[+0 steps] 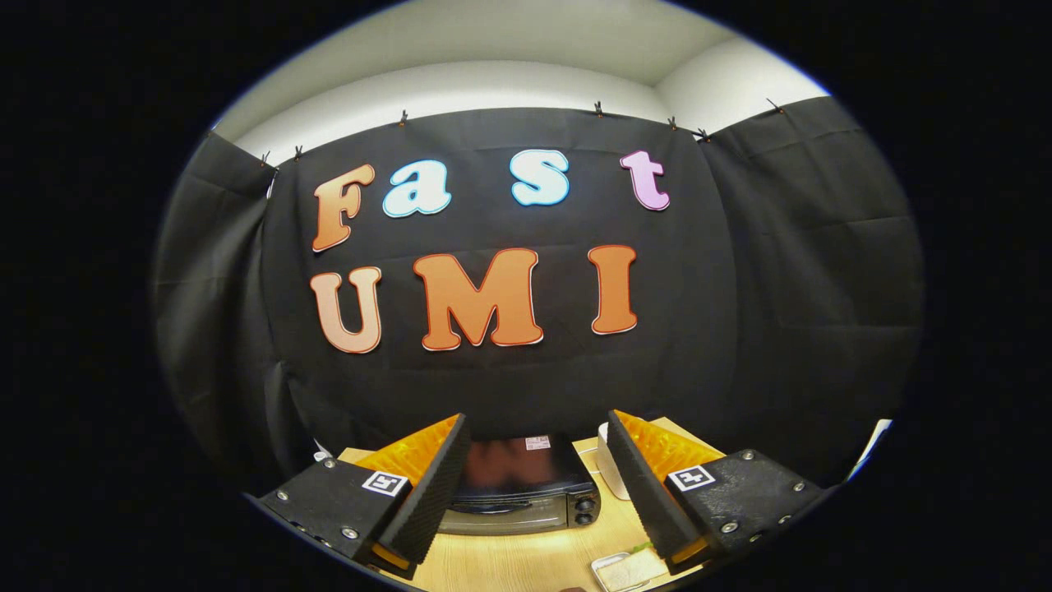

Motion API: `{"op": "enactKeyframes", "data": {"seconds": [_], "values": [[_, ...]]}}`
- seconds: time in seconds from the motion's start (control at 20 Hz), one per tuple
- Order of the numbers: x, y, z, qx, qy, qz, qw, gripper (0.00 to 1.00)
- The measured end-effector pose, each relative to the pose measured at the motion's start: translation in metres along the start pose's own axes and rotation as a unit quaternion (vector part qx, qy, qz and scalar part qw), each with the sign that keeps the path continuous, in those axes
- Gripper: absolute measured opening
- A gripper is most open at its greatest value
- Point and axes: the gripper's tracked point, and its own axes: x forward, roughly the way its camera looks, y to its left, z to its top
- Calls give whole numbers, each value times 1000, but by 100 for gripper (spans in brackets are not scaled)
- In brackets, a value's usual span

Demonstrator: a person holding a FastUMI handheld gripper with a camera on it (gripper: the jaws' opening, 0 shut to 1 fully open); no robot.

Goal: Open the toaster oven, put the food inside, and close the toaster oven door.

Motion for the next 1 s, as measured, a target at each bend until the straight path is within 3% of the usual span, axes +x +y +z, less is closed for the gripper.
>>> {"op": "enactKeyframes", "data": {"seconds": [0.6,0.8,1.0], "values": [[26,21,-19,-20,-24,-1,1000,99],[57,51,-58,-36,-25,18,999,99],[96,76,-127,-38,17,34,999,99]]}}
